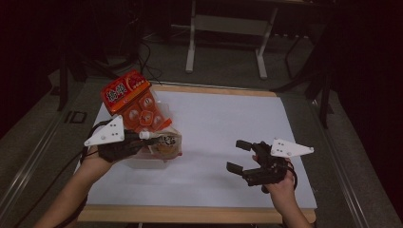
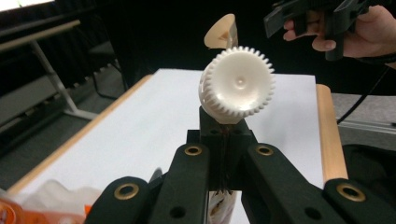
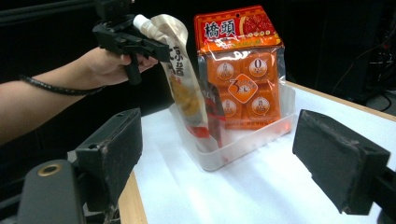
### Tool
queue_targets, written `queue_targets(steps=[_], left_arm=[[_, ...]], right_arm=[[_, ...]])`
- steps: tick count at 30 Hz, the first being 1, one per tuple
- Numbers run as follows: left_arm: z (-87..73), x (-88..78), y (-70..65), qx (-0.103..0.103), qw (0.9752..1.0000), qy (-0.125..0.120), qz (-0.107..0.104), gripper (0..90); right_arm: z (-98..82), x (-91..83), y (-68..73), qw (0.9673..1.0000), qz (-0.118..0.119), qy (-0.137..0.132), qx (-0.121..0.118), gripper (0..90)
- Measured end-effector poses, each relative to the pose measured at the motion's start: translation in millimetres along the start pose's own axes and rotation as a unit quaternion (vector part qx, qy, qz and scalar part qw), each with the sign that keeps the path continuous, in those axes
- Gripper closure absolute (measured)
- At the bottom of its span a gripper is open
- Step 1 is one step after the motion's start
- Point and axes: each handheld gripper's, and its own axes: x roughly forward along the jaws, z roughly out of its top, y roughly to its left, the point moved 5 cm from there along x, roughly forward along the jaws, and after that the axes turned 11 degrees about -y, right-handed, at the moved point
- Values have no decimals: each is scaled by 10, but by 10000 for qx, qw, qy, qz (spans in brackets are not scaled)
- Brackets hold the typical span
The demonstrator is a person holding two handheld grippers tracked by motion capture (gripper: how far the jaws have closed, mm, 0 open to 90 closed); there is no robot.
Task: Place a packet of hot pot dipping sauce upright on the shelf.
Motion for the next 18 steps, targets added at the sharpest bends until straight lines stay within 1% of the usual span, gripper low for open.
queue_targets(steps=[1, 3, 4, 5, 6, 7, 8, 9, 12, 13, 14, 15, 16, 18], left_arm=[[0, 0, 0, 0, 10000, 0, 0, 899], [-64, -14, 44, -56, 10000, 56, 57, 898], [-125, -32, 86, -101, 9998, 92, 139, 899], [-125, -32, 86, -101, 9998, 92, 139, 898], [-125, -32, 86, -101, 9998, 92, 139, 898], [-172, -51, 120, -157, 9997, 93, 191, 898], [-191, -60, 134, -168, 9996, 101, 198, 898], [-221, -80, 154, -211, 9995, 144, 192, 898], [-231, -91, 154, -222, 9995, 141, 173, 898], [-248, -110, 141, -241, 9994, 193, 133, 898], [-269, -122, 127, -196, 9994, 251, 147, 898], [-284, -135, 118, -204, 9993, 292, 93, 898], [-294, -140, 118, -196, 9993, 287, 108, 898], [-333, -161, 131, -233, 9990, 358, 114, 898]], right_arm=[[0, 0, 0, 10000, 0, 0, 0, 155], [-15, 2, -3, 10000, -12, 49, -26, 152], [-27, 0, -23, 9999, -41, 95, -54, 152], [-27, 0, -23, 9999, -41, 95, -54, 152], [-30, -4, -32, 9999, -48, 87, -23, 152], [-30, -4, -32, 9999, -48, 87, -23, 152], [-36, -11, -47, 10000, -68, 72, 4, 152], [-40, -15, -56, 10000, -72, 61, 19, 152], [-40, -17, -57, 10000, -68, 56, 35, 152], [-39, -18, -57, 9999, -77, 57, 32, 152], [-34, -23, -55, 9999, -71, 60, 39, 152], [-34, -23, -54, 9999, -74, 56, 40, 152], [-33, -21, -52, 10000, -69, 53, 48, 152], [-35, -15, -49, 10000, -60, 55, 48, 152]])
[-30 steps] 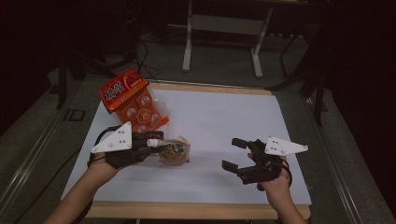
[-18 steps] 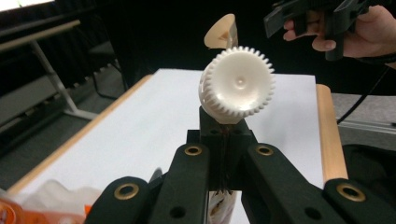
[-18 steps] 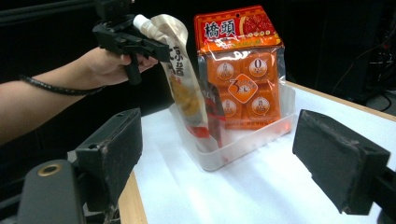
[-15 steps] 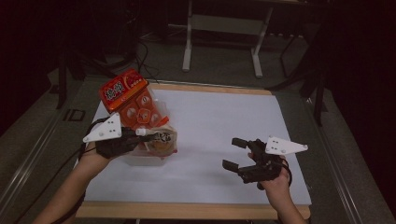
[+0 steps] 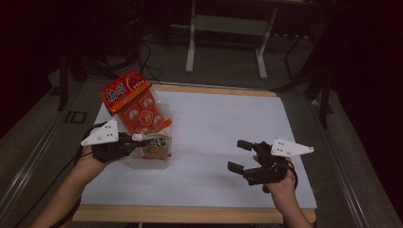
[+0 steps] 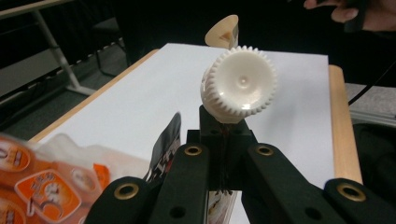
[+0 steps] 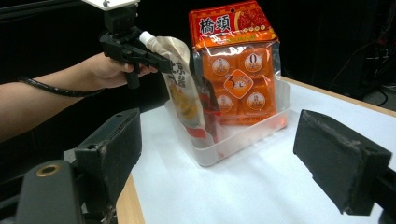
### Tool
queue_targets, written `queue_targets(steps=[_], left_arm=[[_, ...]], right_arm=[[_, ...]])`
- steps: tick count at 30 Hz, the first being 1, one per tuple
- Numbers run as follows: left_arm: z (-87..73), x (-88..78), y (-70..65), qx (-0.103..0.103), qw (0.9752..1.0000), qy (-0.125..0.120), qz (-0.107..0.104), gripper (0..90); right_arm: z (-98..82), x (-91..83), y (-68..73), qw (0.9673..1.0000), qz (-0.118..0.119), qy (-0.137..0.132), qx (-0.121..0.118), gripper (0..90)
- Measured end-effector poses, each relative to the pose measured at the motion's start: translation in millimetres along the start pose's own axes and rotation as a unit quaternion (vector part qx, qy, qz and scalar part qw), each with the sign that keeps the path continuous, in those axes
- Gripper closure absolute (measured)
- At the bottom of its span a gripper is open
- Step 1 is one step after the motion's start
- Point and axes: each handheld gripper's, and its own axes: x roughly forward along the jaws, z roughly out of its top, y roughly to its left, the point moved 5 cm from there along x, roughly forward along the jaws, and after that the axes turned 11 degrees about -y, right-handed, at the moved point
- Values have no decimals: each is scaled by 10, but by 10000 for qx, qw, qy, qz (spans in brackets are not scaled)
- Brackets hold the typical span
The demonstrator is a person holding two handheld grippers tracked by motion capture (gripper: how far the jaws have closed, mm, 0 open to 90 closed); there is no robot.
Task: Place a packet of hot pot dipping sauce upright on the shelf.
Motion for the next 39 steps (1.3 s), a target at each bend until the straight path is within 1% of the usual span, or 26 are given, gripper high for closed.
queue_targets(steps=[1, 2, 4, 6, 8, 9, 10, 12, 15, 18, 19, 20, 21, 23, 24, 25, 26, 27, 29, 30, 31, 32, 33, 36, 38, 39], left_arm=[[-25, -8, 11, -5, 10000, 18, 43, 898], [-48, -15, 18, -75, 10000, 39, 52, 898], [-103, -29, 31, -65, 9999, 82, 86, 897], [-166, -32, 35, -140, 9998, 103, 70, 897], [-201, -32, 37, -141, 9998, 114, 69, 897], [-270, -26, 35, -198, 9997, 119, 59, 897], [-270, -26, 35, -198, 9997, 119, 59, 897], [-365, -26, 40, -290, 9995, 59, 108, 896], [-449, -35, 49, -352, 9993, 77, 120, 895], [-486, -37, 46, -310, 9994, 77, 125, 895], [-586, -37, 48, -395, 9990, 176, 152, 894], [-586, -37, 48, -395, 9990, 176, 152, 894], [-641, -43, 49, -429, 9989, 102, 135, 894], [-658, -52, 57, -488, 9987, 36, 153, 892], [-680, -70, 73, -574, 9982, -39, 176, 891], [-679, -82, 83, -603, 9979, -84, 204, 870], [-664, -94, 82, -643, 9977, -161, 155, 818], [-644, -102, 76, -644, 9976, -180, 172, 770], [-596, -107, 61, -584, 9978, -205, 230, 641], [-570, -108, 54, -531, 9980, -178, 308, 580], [-570, -108, 54, -531, 9980, -178, 308, 511], [-545, -107, 47, -427, 9981, -147, 411, 401], [-484, -111, 33, -421, 9971, -182, 600, 320], [-388, -116, -2, -542, 9968, -294, 505, 127], [-321, -119, -24, -452, 9968, -373, 536, 92], [-287, -114, -31, -483, 9966, -391, 547, 65]], right_arm=[[-2, 3, 3, 10000, -5, 11, -13, 152], [-4, 5, 5, 10000, -7, 22, -26, 152], [-7, 7, 9, 10000, 10, 24, -15, 152], [-7, 7, 5, 10000, 14, 20, -5, 152], [-7, 6, 0, 10000, 24, 9, 23, 152], [-9, 5, -4, 10000, 15, 9, 20, 152], [-11, 4, -4, 10000, 20, 19, 37, 153], [-18, 2, -3, 9999, 65, 32, 154, 153], [-29, 4, -2, 10000, 26, 66, 63, 153], [-29, 6, 3, 9999, 32, 67, 70, 153], [-28, 17, 11, 9999, 51, 76, 60, 153], [-29, 20, 14, 9999, 59, 71, 73, 153], [-32, 21, 16, 9999, 69, 73, 79, 153], [-36, 22, 18, 9999, 64, 91, 68, 153], [-41, 22, 22, 9999, 63, 94, 64, 153], [-42, 23, 25, 9999, 67, 96, 62, 153], [-43, 23, 26, 9999, 63, 110, 44, 153], [-42, 23, 28, 9999, 64, 115, 45, 153], [-33, 20, 33, 9999, 71, 97, 56, 153], [-30, 19, 35, 9999, 72, 97, 49, 153], [-30, 19, 35, 9999, 72, 97, 49, 153], [-26, 18, 38, 9999, 78, 87, 37, 153], [-28, 19, 39, 9999, 79, 99, 34, 153], [-40, 24, 39, 9999, 80, 127, 45, 153], [-46, 29, 43, 9999, 73, 146, 36, 153], [-46, 31, 45, 9999, 79, 145, 31, 153]])
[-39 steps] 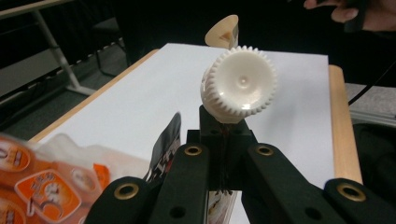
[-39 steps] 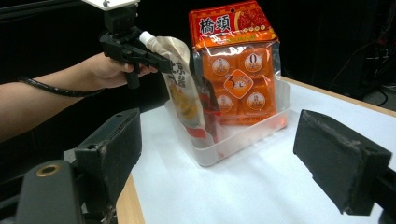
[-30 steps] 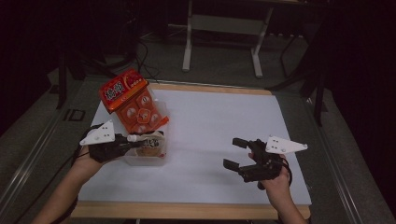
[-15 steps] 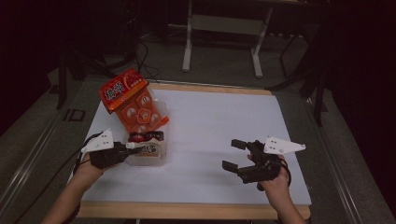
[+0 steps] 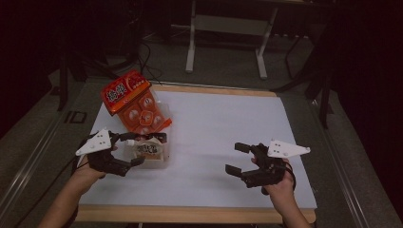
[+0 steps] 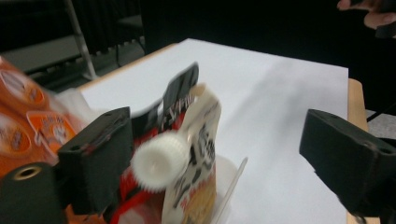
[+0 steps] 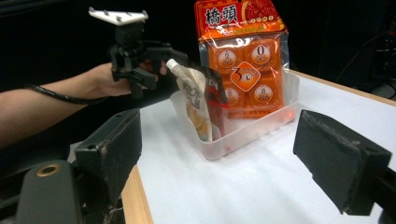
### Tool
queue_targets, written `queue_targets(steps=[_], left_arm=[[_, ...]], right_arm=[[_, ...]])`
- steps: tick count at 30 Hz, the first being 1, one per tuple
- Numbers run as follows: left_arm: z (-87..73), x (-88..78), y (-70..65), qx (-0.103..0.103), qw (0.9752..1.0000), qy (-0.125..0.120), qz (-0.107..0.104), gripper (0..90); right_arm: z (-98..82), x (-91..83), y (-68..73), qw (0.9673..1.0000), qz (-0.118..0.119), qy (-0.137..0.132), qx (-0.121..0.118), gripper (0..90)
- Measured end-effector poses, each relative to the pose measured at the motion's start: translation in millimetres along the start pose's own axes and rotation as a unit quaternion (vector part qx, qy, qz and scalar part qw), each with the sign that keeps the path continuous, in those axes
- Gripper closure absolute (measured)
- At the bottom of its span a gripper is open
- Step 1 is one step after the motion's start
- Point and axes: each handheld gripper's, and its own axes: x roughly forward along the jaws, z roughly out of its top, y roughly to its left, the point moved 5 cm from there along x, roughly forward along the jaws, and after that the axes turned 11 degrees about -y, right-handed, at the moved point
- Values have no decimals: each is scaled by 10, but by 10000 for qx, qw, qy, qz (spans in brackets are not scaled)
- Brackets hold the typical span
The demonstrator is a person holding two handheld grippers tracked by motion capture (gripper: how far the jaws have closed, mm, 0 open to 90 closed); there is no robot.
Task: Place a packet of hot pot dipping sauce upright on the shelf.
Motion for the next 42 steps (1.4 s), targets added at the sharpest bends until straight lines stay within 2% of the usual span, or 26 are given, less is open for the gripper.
queue_targets(steps=[2, 4, 8, 9, 10, 11, 12, 14, 16, 17, 19, 26, 28, 35, 42], left_arm=[[35, 6, -8, -30, 10000, -6, 16, 35], [149, 35, -51, -66, 9999, -143, 41, 24], [274, 108, -171, 3, 9995, -291, -76, 23], [274, 108, -171, 3, 9995, -291, -76, 23], [335, 144, -242, 1, 9993, -356, -125, 22], [335, 144, -242, 1, 9993, -356, -125, 21], [389, 182, -311, -31, 9991, -400, -163, 21], [415, 202, -351, -18, 9988, -445, -199, 21], [436, 225, -390, -11, 9989, -410, -222, 21], [483, 277, -493, -8, 9983, -473, -352, 21], [507, 331, -581, 53, 9979, -446, -468, 21], [549, 509, -871, 66, 9946, -482, -913, 21], [539, 558, -939, 77, 9937, -469, -1010, 20], [453, 703, -1102, 51, 9917, -370, -1231, 21], [368, 789, -1230, 41, 9892, -325, -1431, 21]], right_arm=[[3, 1, 2, 10000, 5, -3, 1, 153], [4, -1, 2, 10000, 0, -7, -3, 153], [-5, -7, -1, 10000, -22, 10, 10, 153], [-5, -7, -1, 10000, -22, 10, 10, 153], [-10, -14, -5, 10000, -34, 15, 0, 153], [-10, -14, -5, 10000, -34, 15, 0, 153], [-14, -27, -5, 10000, -42, 18, -8, 153], [-15, -36, -3, 10000, -50, 20, -3, 153], [-18, -46, -6, 10000, -66, 31, -11, 153], [-19, -55, -11, 10000, -70, 30, -6, 153], [-36, -88, -23, 9999, -103, 31, 22, 153], [-124, -125, -43, 9998, -152, 93, 62, 150], [-146, -139, -34, 10000, -80, 13, -24, 147], [-224, -144, -29, 9998, -139, 116, -108, 147], [-374, -155, -50, 9996, -155, 221, -111, 148]])
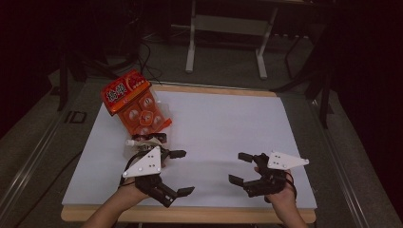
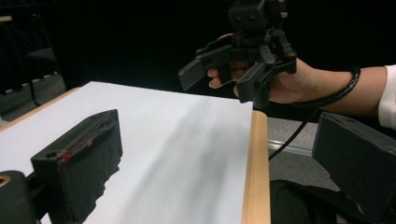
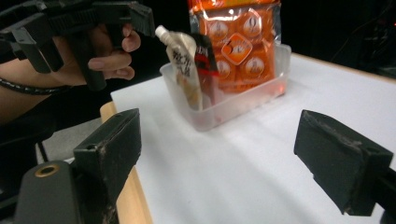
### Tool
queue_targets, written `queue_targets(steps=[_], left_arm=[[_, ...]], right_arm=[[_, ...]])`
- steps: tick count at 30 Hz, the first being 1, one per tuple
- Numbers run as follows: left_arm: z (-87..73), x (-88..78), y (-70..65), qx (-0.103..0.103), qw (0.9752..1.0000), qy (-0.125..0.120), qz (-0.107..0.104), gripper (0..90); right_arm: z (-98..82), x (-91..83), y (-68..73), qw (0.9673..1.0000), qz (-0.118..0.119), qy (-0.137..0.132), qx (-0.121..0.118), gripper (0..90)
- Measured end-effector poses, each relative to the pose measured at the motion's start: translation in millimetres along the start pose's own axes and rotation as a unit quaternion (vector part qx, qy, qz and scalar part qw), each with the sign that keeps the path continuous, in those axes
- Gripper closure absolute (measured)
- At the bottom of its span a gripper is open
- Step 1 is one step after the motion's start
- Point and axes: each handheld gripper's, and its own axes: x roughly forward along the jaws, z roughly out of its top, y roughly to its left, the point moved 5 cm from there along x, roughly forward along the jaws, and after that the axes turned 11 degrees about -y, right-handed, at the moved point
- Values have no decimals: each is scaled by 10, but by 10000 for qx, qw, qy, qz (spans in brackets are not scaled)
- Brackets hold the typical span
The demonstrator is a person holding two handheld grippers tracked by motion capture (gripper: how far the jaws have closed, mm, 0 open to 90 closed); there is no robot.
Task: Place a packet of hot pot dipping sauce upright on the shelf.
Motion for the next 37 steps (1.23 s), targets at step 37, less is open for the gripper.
queue_targets(steps=[37], left_arm=[[-525, 233, -157, -220, 9987, 278, -359, 21]], right_arm=[[-286, -18, -170, 9989, -363, 300, -82, 165]])
